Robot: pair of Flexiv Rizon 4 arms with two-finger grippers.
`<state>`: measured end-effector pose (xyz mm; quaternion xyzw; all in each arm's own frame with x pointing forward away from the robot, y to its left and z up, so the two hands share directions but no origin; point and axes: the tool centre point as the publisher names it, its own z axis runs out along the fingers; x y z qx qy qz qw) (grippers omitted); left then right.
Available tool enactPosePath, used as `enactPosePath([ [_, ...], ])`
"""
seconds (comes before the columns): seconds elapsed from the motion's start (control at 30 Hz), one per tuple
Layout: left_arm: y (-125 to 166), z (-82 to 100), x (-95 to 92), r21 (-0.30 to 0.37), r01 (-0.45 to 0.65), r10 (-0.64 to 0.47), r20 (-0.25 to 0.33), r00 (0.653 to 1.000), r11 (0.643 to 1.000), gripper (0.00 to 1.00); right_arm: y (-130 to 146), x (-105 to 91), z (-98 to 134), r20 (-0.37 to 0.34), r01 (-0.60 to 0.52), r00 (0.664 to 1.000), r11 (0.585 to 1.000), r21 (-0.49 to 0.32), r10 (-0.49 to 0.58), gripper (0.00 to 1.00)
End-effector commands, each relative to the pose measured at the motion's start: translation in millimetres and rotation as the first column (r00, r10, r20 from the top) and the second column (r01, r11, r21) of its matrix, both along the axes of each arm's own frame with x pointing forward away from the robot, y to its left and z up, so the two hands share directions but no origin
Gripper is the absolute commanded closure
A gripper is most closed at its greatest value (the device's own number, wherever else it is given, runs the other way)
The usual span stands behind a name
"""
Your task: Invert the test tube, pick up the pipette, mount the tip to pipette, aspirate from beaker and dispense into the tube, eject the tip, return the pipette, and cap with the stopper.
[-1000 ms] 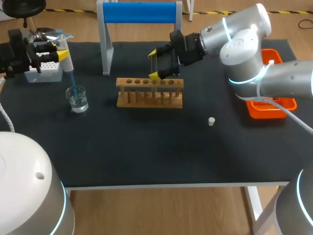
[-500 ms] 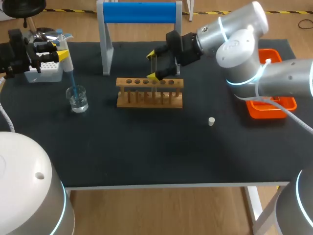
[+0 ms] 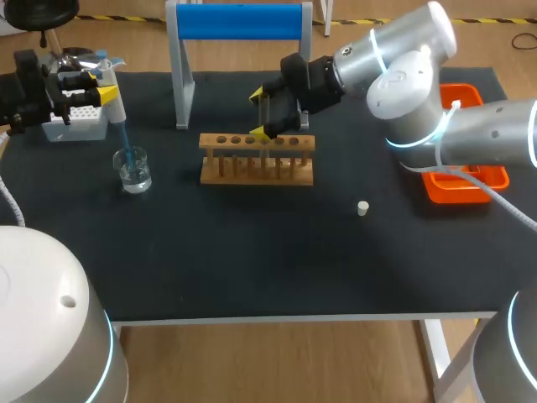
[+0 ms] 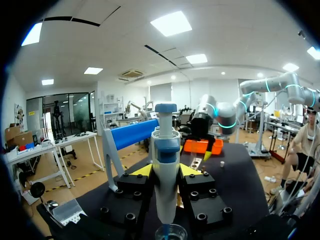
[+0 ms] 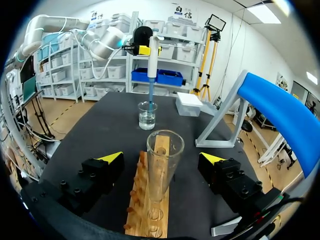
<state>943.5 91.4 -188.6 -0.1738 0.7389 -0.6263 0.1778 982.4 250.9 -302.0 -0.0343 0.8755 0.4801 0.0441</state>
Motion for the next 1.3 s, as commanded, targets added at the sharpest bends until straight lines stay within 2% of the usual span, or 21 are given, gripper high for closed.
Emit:
enactPosePath([
  [0.03, 0.2, 0.6, 0.2, 0.000, 0.001, -0.001, -0.001, 1.000, 1.000, 1.00, -0.5, 0.2, 0.7, -0.002, -0.001, 1.000, 1.000, -0.003, 0.001, 0.00],
  [0.4, 0.2, 0.6, 0.2, 0.000, 0.001, -0.001, -0.001, 1.000, 1.000, 1.00, -0.5, 0.2, 0.7, -0.002, -0.001, 1.000, 1.000, -0.003, 0.001, 0.00],
  [0.97, -5.2, 31.1, -10.6, 0.029, -0.009, 0.007, 0.053, 0.999, 1.000, 1.00, -0.5, 0.2, 0.7, -0.002, -0.001, 1.000, 1.000, -0.003, 0.001, 0.00],
  [1.3, -12.4, 46.2, -12.9, 0.054, -0.009, 0.006, 0.055, 0.998, 0.998, 1.00, -0.5, 0.2, 0.7, -0.002, -0.001, 1.000, 1.000, -0.003, 0.001, 0.00],
])
